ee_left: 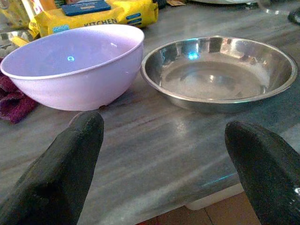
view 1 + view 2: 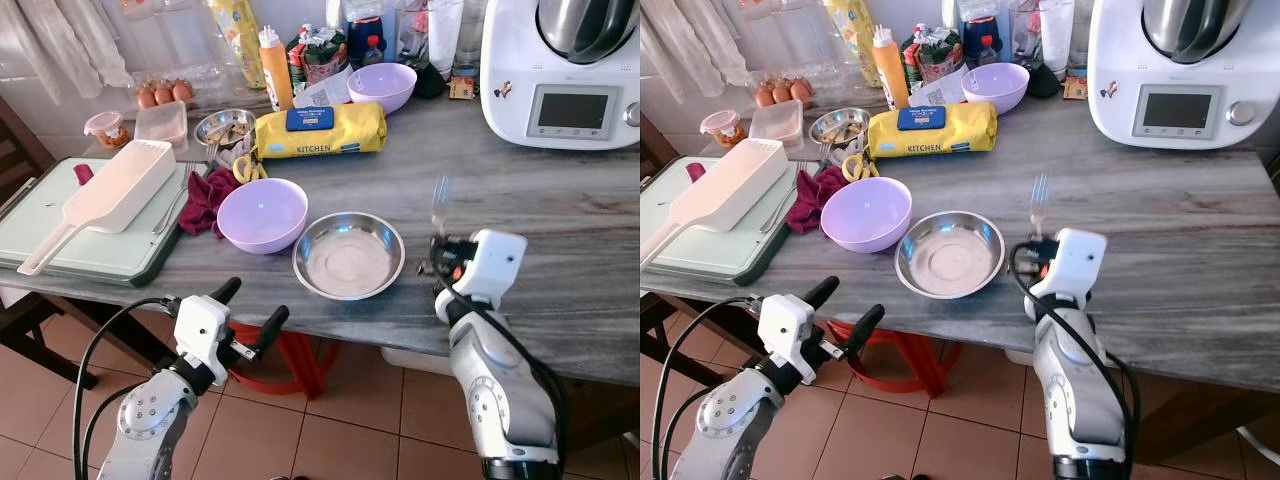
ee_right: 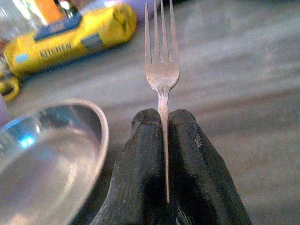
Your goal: Setting the table
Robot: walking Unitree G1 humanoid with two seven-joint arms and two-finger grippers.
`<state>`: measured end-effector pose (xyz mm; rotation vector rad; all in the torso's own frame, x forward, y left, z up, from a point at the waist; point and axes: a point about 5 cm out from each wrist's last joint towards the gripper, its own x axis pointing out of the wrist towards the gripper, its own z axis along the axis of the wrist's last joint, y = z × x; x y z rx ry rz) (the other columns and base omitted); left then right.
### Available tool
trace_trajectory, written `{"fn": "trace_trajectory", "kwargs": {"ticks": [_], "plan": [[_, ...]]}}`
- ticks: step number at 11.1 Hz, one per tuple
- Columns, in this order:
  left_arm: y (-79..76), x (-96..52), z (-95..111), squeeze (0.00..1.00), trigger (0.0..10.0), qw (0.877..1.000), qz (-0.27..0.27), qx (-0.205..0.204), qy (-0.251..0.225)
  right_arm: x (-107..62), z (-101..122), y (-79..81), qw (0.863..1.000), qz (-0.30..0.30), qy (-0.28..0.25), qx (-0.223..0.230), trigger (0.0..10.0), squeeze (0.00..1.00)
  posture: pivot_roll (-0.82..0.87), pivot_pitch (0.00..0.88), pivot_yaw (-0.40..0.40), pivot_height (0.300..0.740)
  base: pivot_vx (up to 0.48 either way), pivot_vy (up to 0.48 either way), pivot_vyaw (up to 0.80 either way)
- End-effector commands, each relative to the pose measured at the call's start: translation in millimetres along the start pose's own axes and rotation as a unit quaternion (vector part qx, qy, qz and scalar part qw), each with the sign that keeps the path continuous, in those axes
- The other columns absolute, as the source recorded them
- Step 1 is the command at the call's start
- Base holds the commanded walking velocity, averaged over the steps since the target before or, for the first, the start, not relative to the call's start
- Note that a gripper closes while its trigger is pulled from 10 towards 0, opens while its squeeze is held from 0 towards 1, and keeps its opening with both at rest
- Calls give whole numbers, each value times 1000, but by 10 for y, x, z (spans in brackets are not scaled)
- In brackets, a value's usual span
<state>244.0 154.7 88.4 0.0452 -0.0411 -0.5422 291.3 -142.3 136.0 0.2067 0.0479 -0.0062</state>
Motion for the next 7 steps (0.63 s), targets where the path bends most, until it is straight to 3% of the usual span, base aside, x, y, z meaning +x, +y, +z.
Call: {"fn": "trace_trajectory", "kwargs": {"ticks": [1, 3, 7], "plan": [[13, -16, 11, 0, 10000, 1000, 0, 3, 0, -16, -64, 1, 1000, -4, 18, -2, 10000, 0, -90, 115, 137, 740, 0, 0, 0], [7, 10, 20, 0, 10000, 1000, -3, 2, -3, -43, -144, -50, 999, -19, 33, 6, 10000, 0, -96, 115, 138, 740, 0, 0, 0], [-35, 30, 48, 0, 10000, 1000, -5, 1, -6, 5, -178, 17, 999, -6, 47, 2, 10000, 0, -91, 116, 136, 740, 0, 0, 0]]}}
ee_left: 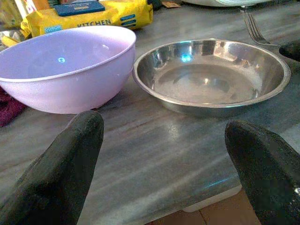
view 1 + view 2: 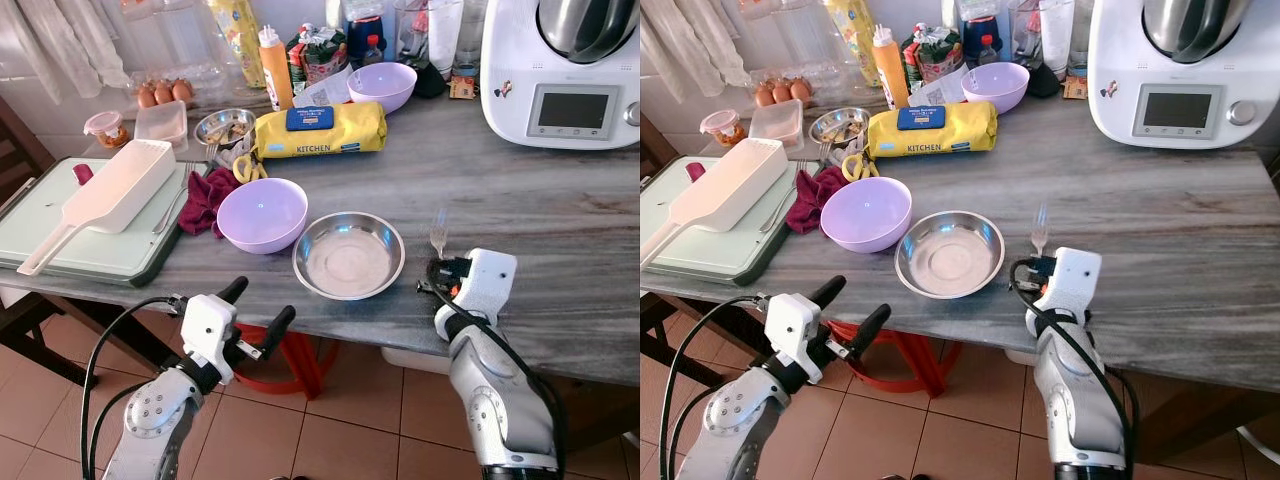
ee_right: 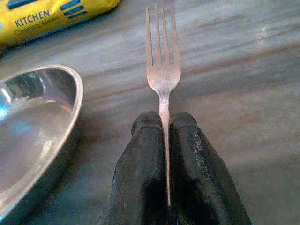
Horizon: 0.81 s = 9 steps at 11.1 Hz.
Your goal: Setting the table
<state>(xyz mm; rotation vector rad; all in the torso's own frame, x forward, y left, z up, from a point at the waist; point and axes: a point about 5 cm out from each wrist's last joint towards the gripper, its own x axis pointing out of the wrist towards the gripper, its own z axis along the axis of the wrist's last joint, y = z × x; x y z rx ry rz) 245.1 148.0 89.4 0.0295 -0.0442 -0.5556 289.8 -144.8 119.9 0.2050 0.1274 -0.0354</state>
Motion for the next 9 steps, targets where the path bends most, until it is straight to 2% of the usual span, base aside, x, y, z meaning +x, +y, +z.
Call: {"fn": "trace_trajectory", "kwargs": {"ticks": [1, 5, 9], "plan": [[17, -14, 32, 0, 10000, 1000, 3, 8, -1, 24, -27, 96, 1000, 18, 12, 3, 10000, 0, -90, 117, 135, 740, 0, 0, 0], [56, -53, -71, 0, 10000, 1000, 4, 6, 9, 47, -56, 159, 999, 31, 27, 6, 10000, 0, -88, 119, 136, 740, 0, 0, 0], [83, -44, -171, 0, 10000, 1000, 3, 5, 17, 42, -101, 128, 999, 24, 42, 8, 10000, 0, -89, 114, 138, 740, 0, 0, 0]]}}
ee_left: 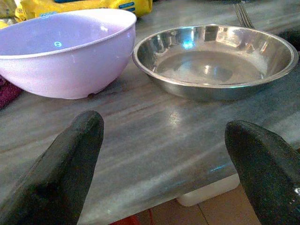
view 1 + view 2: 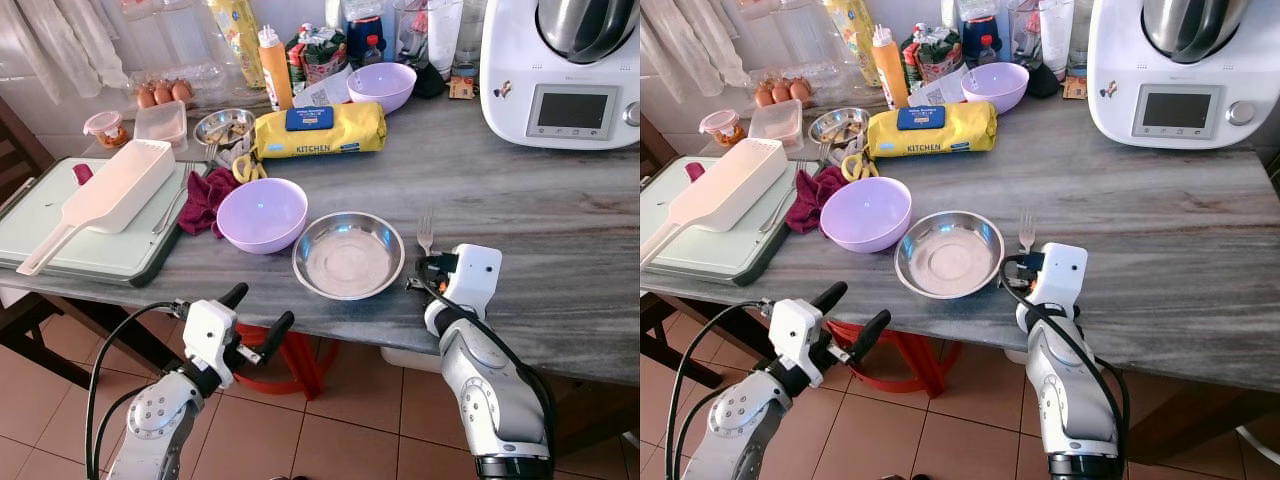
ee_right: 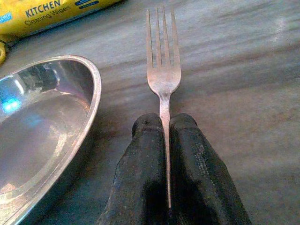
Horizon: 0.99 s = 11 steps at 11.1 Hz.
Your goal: Setting the table
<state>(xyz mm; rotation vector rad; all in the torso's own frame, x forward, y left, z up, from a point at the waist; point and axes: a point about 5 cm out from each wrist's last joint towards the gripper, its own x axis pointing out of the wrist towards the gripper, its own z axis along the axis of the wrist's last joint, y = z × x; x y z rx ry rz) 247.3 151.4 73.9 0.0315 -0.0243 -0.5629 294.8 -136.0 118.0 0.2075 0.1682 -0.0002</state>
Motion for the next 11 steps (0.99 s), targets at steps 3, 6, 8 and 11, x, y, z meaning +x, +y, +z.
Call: {"fn": "trace_trajectory", "kwargs": {"ticks": [3, 6, 8, 11], "plan": [[31, -24, -49, 0, 10000, 1000, 3, 7, 7, -1, -102, 23, 1000, 1, 30, 6, 10000, 0, -89, 115, 140, 740, 0, 0, 0], [8, -4, -57, 0, 10000, 1000, -1, 8, 7, 0, -148, 22, 999, 1, 53, 10, 10000, 0, -88, 114, 141, 740, 0, 0, 0], [4, 7, -55, 0, 10000, 1000, -3, 11, 7, 16, -144, 8, 998, 0, 67, 7, 10000, 0, -89, 111, 141, 740, 0, 0, 0], [-6, 11, -33, 0, 10000, 1000, -5, 12, 6, 8, -199, -39, 996, -19, 87, 2, 10000, 596, -88, 111, 140, 740, 0, 0, 0]]}}
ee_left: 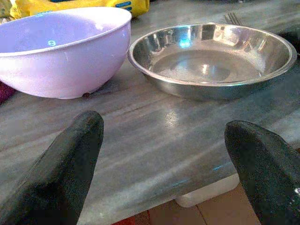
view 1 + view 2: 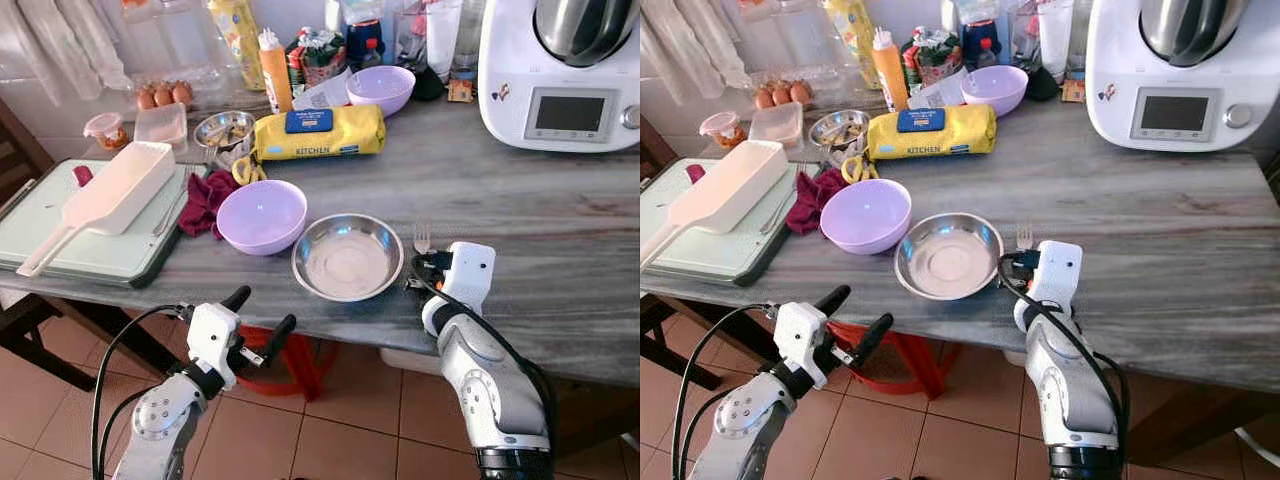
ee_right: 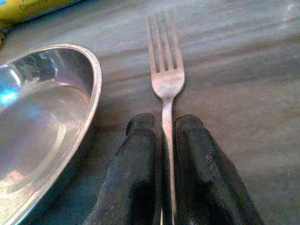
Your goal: Setting the table
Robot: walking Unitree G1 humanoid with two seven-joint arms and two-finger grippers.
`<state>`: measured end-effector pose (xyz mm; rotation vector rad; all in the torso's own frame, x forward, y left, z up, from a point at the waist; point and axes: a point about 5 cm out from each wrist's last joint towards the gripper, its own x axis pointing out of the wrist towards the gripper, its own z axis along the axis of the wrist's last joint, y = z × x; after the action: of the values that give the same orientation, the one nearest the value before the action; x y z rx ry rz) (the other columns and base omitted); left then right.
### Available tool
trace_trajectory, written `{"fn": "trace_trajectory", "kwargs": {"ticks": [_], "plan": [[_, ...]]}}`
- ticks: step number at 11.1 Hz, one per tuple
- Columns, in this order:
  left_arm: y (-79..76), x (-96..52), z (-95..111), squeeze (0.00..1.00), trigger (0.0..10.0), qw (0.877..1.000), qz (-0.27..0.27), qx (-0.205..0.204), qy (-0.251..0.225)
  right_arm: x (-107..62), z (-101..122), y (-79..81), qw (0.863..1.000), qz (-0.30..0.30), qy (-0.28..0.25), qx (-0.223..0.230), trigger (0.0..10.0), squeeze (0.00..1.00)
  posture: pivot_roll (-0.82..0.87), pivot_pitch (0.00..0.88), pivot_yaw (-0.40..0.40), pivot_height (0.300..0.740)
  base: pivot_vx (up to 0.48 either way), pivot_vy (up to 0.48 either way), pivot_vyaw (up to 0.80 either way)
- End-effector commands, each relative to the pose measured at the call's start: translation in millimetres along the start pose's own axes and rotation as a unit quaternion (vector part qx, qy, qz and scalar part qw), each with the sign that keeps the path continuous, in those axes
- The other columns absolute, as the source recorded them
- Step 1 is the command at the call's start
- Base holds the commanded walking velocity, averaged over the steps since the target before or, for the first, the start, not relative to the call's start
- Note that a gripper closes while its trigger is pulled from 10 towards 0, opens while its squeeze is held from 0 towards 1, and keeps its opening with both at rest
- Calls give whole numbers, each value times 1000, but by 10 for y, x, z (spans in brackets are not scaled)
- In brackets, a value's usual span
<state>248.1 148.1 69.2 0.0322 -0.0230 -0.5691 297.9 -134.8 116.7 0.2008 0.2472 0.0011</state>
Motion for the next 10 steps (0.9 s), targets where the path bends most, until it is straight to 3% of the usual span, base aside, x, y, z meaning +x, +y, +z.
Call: {"fn": "trace_trajectory", "kwargs": {"ticks": [1, 3, 4, 10], "plan": [[24, -14, 11, 0, 10000, 1000, -3, 12, 6, -9, -196, -49, 999, -16, 49, 6, 10000, 608, -89, 110, 141, 740, 0, 0, 0], [40, -19, 0, 0, 10000, 1000, -3, 12, 7, -5, -202, -54, 998, -18, 55, 3, 10000, 627, -87, 109, 139, 740, 0, 0, 0], [44, -23, -3, 0, 10000, 1000, -3, 13, 8, -5, -196, -48, 998, -16, 53, 4, 10000, 980, -87, 108, 139, 740, 0, 0, 0], [64, -28, -66, 0, 10000, 1000, -2, 13, 12, -61, 57, -54, 999, -28, -24, 32, 10000, 1000, -83, 102, 140, 740, 0, 0, 0]]}}
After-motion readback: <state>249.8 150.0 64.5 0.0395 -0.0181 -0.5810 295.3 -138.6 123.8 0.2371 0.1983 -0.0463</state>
